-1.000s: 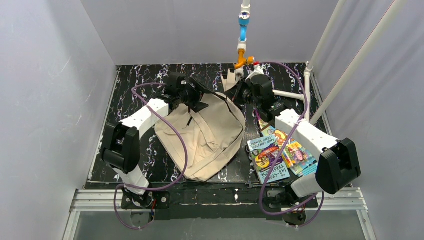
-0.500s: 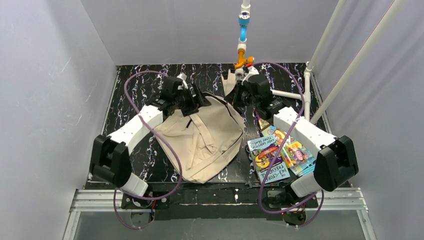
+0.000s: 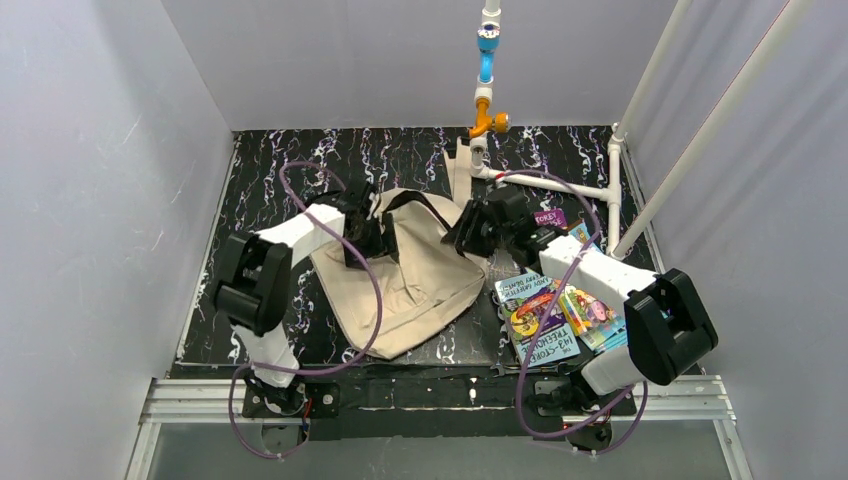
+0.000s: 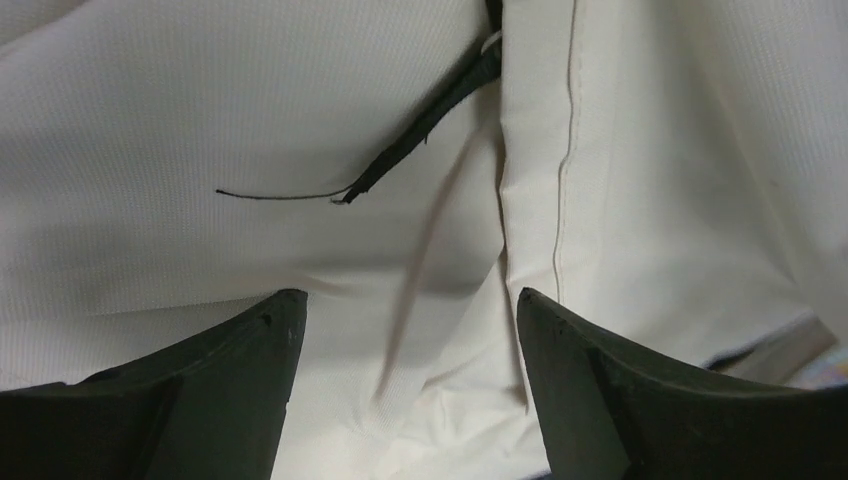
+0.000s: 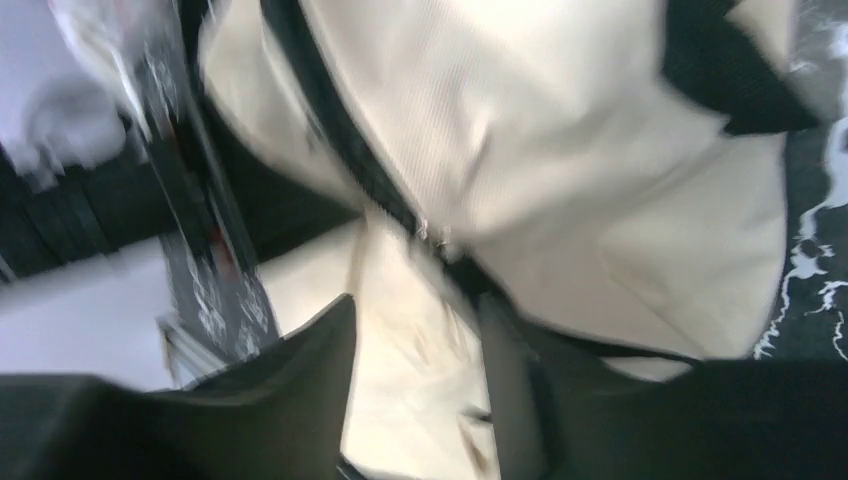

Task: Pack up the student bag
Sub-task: Unzip the student bag at the center of the board.

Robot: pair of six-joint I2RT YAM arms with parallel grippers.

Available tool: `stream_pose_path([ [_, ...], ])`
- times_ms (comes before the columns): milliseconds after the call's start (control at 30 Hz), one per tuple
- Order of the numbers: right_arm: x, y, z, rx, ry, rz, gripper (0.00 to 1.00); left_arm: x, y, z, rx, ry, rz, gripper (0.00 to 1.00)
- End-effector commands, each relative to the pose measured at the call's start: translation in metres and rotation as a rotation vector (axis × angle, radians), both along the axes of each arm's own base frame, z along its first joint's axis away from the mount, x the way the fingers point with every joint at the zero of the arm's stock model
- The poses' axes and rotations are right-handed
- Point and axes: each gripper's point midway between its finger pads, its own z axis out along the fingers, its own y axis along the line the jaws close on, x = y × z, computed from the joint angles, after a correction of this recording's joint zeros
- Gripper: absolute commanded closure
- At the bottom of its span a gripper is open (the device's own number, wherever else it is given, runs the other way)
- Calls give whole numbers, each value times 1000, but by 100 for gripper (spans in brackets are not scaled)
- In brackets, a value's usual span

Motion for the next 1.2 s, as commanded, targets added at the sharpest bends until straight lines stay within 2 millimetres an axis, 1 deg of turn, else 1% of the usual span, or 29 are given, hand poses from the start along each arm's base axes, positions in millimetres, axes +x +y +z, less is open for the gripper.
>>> stream_pose_path([
  [0, -41, 20, -7, -25, -24, 286, 26, 45, 47, -10, 318, -46, -200, 24],
  [33, -38, 7, -11, -123, -54, 294, 12, 51, 46, -11, 311, -52, -232, 24],
  [67, -33, -6, -15, -220, -86, 304, 7, 56, 45, -12, 305, -64, -251, 24],
  [133, -20, -44, -20, -397, -95, 289, 5, 66, 49, -11, 327, -103, -300, 23],
  [167, -15, -55, -20, -437, -120, 294, 4, 70, 50, -10, 338, -128, -350, 22],
  [233, -9, -63, -14, -450, -194, 315, 2, 82, 58, -9, 402, -177, -445, 21],
  [300, -7, -56, -15, -416, -244, 352, 2, 91, 64, -4, 454, -211, -531, 19],
  [367, -11, -39, -17, -331, -251, 406, 5, 100, 67, 1, 482, -251, -588, 18],
  [433, -17, -17, -18, -196, -282, 448, 8, 107, 67, 13, 496, -299, -612, 16],
  [467, -22, 13, -15, -32, -346, 477, 17, 110, 51, 38, 411, -386, -620, 15],
  [500, -20, 19, -18, -12, -347, 473, 25, 109, 45, 55, 373, -427, -601, 15],
  [567, -16, 30, -24, 29, -340, 465, 40, 102, 33, 79, 292, -468, -547, 15],
  [600, -15, 35, -27, 56, -340, 456, 45, 97, 29, 91, 248, -479, -511, 15],
  [667, -21, 49, -30, 106, -338, 468, 59, 80, 23, 107, 159, -474, -406, 15],
  [700, -28, 58, -31, 125, -339, 477, 62, 70, 17, 112, 100, -459, -357, 16],
  [767, -50, 81, -27, 179, -354, 511, 69, 49, 5, 113, -31, -413, -256, 18],
  [833, -81, 106, -15, 242, -380, 562, 74, 29, -6, 103, -142, -359, -183, 20],
  [867, -98, 117, -10, 266, -384, 593, 77, 24, -11, 99, -189, -359, -164, 22],
  [900, -112, 125, -3, 298, -386, 615, 77, 16, -14, 96, -221, -341, -152, 23],
  [933, -126, 131, 4, 341, -378, 636, 76, 10, -17, 96, -251, -338, -159, 24],
  [967, -135, 133, 9, 366, -376, 658, 71, 4, -21, 99, -285, -346, -179, 25],
  [1000, -137, 133, 8, 360, -359, 663, 61, -3, -24, 102, -311, -362, -201, 25],
  [1033, -132, 128, 2, 312, -333, 641, 51, -9, -26, 105, -332, -384, -230, 26],
  [1067, -128, 117, -15, 227, -272, 624, 44, -18, -27, 104, -344, -404, -266, 26],
  [1133, -120, 95, -27, 145, -230, 599, 40, -30, -30, 112, -393, -456, -311, 27],
  [1167, -119, 85, -28, 136, -221, 595, 39, -34, -32, 116, -421, -477, -323, 28],
])
